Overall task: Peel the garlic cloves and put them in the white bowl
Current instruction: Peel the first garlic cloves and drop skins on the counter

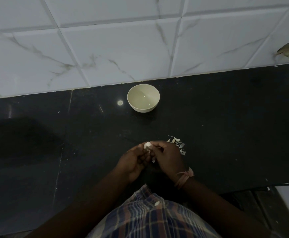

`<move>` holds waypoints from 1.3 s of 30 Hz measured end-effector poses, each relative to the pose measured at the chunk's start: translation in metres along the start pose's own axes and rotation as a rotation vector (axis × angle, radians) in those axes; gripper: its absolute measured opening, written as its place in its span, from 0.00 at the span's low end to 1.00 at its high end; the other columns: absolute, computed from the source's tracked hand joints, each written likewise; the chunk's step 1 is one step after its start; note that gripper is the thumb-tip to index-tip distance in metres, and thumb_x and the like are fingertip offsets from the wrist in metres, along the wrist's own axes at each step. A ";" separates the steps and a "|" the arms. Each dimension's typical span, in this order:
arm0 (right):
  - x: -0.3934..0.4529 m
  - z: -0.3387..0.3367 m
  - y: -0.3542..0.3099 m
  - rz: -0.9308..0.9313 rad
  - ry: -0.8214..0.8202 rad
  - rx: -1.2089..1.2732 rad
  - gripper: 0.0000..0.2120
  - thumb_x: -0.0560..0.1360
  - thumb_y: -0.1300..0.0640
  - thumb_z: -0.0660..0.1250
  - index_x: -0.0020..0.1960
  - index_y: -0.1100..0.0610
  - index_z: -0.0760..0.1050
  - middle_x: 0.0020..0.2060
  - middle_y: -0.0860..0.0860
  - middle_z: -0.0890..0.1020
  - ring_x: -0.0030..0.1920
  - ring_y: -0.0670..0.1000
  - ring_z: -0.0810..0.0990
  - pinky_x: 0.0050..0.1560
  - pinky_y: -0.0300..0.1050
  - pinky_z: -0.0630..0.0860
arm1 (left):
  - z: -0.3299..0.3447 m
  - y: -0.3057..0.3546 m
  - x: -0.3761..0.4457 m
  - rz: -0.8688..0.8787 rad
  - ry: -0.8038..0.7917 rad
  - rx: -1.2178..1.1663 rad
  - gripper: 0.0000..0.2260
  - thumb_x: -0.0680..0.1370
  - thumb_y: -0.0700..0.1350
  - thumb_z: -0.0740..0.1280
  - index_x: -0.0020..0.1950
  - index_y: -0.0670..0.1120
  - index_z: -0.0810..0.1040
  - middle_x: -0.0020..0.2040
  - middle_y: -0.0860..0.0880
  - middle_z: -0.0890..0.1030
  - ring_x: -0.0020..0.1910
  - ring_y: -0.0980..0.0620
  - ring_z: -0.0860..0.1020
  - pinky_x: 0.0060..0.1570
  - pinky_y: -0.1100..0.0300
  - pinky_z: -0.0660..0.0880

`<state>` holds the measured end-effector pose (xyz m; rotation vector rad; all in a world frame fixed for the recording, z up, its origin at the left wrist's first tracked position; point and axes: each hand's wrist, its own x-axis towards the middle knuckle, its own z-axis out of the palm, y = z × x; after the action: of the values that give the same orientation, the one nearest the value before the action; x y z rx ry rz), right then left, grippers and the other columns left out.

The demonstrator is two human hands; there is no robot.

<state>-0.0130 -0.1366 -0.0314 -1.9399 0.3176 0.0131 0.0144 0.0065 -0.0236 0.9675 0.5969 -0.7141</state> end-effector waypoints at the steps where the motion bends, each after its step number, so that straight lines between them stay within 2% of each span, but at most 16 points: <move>1: 0.001 0.000 -0.003 0.059 0.000 0.075 0.06 0.78 0.60 0.71 0.54 0.56 0.85 0.40 0.50 0.87 0.38 0.47 0.85 0.43 0.41 0.82 | 0.000 0.001 0.000 0.007 -0.010 0.011 0.12 0.85 0.41 0.59 0.62 0.42 0.80 0.48 0.42 0.87 0.44 0.50 0.86 0.45 0.57 0.81; 4: 0.003 0.001 -0.010 0.166 -0.022 0.240 0.04 0.78 0.61 0.71 0.48 0.59 0.84 0.34 0.56 0.86 0.32 0.52 0.84 0.36 0.45 0.81 | -0.001 0.000 -0.002 0.068 -0.066 0.005 0.12 0.84 0.37 0.61 0.65 0.43 0.79 0.55 0.40 0.85 0.51 0.45 0.85 0.52 0.52 0.82; 8: 0.003 -0.005 -0.013 0.209 -0.025 0.271 0.05 0.79 0.60 0.70 0.47 0.60 0.84 0.35 0.58 0.85 0.33 0.53 0.83 0.34 0.43 0.80 | 0.001 0.003 -0.003 0.195 -0.050 0.142 0.11 0.81 0.35 0.65 0.62 0.40 0.81 0.55 0.40 0.86 0.51 0.46 0.85 0.56 0.50 0.82; 12: 0.005 -0.007 -0.013 0.127 -0.033 0.124 0.06 0.79 0.60 0.70 0.44 0.57 0.84 0.36 0.52 0.85 0.33 0.51 0.84 0.35 0.42 0.81 | 0.002 0.006 0.000 0.272 0.042 0.219 0.10 0.84 0.38 0.62 0.57 0.40 0.83 0.50 0.43 0.87 0.46 0.51 0.86 0.46 0.60 0.81; 16: 0.013 -0.007 -0.014 0.216 0.025 0.228 0.07 0.81 0.62 0.67 0.48 0.62 0.83 0.33 0.55 0.84 0.30 0.51 0.82 0.32 0.43 0.81 | 0.003 0.004 0.005 0.297 0.076 0.215 0.09 0.84 0.40 0.64 0.58 0.40 0.83 0.51 0.41 0.86 0.44 0.52 0.85 0.47 0.58 0.80; 18: 0.018 -0.009 -0.012 0.246 0.042 0.270 0.08 0.81 0.64 0.65 0.53 0.63 0.83 0.37 0.56 0.85 0.34 0.49 0.84 0.37 0.43 0.83 | -0.001 0.005 0.008 0.296 0.117 0.155 0.09 0.83 0.40 0.65 0.59 0.41 0.83 0.51 0.42 0.85 0.47 0.51 0.85 0.48 0.58 0.81; 20: 0.022 -0.008 -0.005 0.240 0.037 0.238 0.10 0.82 0.65 0.63 0.57 0.60 0.82 0.45 0.55 0.86 0.43 0.50 0.86 0.49 0.48 0.84 | -0.007 0.008 0.010 0.295 0.154 0.092 0.09 0.83 0.39 0.64 0.60 0.41 0.82 0.54 0.42 0.85 0.53 0.48 0.84 0.50 0.58 0.82; 22: 0.022 -0.005 -0.005 0.218 -0.032 0.152 0.11 0.83 0.62 0.62 0.61 0.57 0.81 0.53 0.53 0.86 0.52 0.48 0.85 0.59 0.47 0.81 | -0.011 0.011 0.012 0.300 0.181 0.076 0.09 0.83 0.38 0.64 0.60 0.41 0.82 0.56 0.42 0.84 0.55 0.48 0.84 0.49 0.58 0.82; 24: 0.024 -0.001 -0.008 0.202 -0.116 0.058 0.14 0.84 0.58 0.62 0.66 0.55 0.79 0.60 0.50 0.83 0.61 0.46 0.81 0.67 0.45 0.75 | -0.011 0.012 0.011 0.288 0.186 0.096 0.09 0.83 0.37 0.65 0.60 0.41 0.82 0.56 0.42 0.84 0.53 0.49 0.83 0.47 0.60 0.82; 26: 0.024 0.003 -0.011 0.213 -0.152 0.091 0.16 0.84 0.58 0.61 0.70 0.55 0.76 0.64 0.47 0.81 0.64 0.45 0.78 0.69 0.42 0.72 | -0.009 0.009 0.009 0.262 0.187 0.125 0.08 0.82 0.36 0.65 0.59 0.40 0.82 0.54 0.42 0.84 0.52 0.50 0.83 0.49 0.59 0.82; 29: 0.020 0.005 -0.011 0.165 -0.164 0.156 0.18 0.80 0.61 0.68 0.69 0.55 0.76 0.62 0.48 0.81 0.62 0.43 0.79 0.62 0.35 0.75 | -0.013 0.004 0.009 0.247 0.177 0.182 0.08 0.81 0.36 0.68 0.59 0.39 0.82 0.53 0.41 0.86 0.53 0.46 0.85 0.56 0.54 0.81; 31: 0.017 0.006 -0.008 0.095 -0.211 0.126 0.19 0.77 0.61 0.73 0.66 0.55 0.79 0.59 0.48 0.83 0.59 0.42 0.81 0.60 0.35 0.77 | -0.016 0.002 0.009 0.259 0.139 0.233 0.08 0.80 0.36 0.70 0.58 0.39 0.83 0.53 0.41 0.86 0.53 0.45 0.85 0.57 0.52 0.80; 34: 0.016 0.009 -0.004 0.038 -0.194 0.093 0.15 0.73 0.62 0.75 0.59 0.54 0.84 0.53 0.48 0.86 0.54 0.42 0.84 0.59 0.40 0.79 | -0.018 0.000 0.009 0.284 0.119 0.307 0.06 0.80 0.37 0.70 0.56 0.40 0.83 0.52 0.42 0.87 0.52 0.46 0.86 0.53 0.53 0.81; 39: 0.021 0.003 -0.016 0.115 -0.129 0.146 0.06 0.70 0.60 0.79 0.47 0.57 0.87 0.40 0.50 0.88 0.42 0.48 0.87 0.47 0.43 0.82 | -0.013 0.003 0.010 0.281 0.120 0.246 0.04 0.81 0.37 0.68 0.51 0.39 0.83 0.47 0.42 0.87 0.44 0.51 0.86 0.45 0.58 0.82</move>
<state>0.0117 -0.1326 -0.0220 -1.7656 0.3350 0.1851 0.0208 0.0167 -0.0351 1.3008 0.4708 -0.4867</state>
